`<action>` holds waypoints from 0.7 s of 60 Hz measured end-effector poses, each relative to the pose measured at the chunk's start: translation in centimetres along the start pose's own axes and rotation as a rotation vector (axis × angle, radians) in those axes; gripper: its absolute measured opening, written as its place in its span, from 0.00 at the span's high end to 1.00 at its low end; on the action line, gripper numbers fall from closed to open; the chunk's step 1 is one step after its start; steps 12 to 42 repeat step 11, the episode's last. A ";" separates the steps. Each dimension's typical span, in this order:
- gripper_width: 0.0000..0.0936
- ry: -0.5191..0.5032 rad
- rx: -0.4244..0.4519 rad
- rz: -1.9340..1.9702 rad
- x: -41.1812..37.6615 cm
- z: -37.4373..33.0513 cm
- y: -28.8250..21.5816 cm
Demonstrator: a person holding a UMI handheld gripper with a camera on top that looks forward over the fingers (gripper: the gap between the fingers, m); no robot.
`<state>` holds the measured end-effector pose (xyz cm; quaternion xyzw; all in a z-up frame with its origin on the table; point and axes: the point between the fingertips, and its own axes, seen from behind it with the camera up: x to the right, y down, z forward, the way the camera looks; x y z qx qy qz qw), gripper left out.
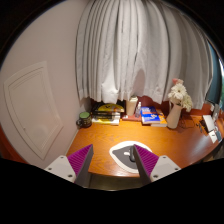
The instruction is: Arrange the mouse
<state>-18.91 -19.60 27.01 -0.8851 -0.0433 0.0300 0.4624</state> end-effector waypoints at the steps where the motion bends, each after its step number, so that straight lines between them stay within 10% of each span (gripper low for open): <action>1: 0.15 -0.002 -0.004 -0.002 -0.1 -0.1 0.2; 42: 0.15 -0.001 -0.033 -0.022 -0.8 -0.5 2.3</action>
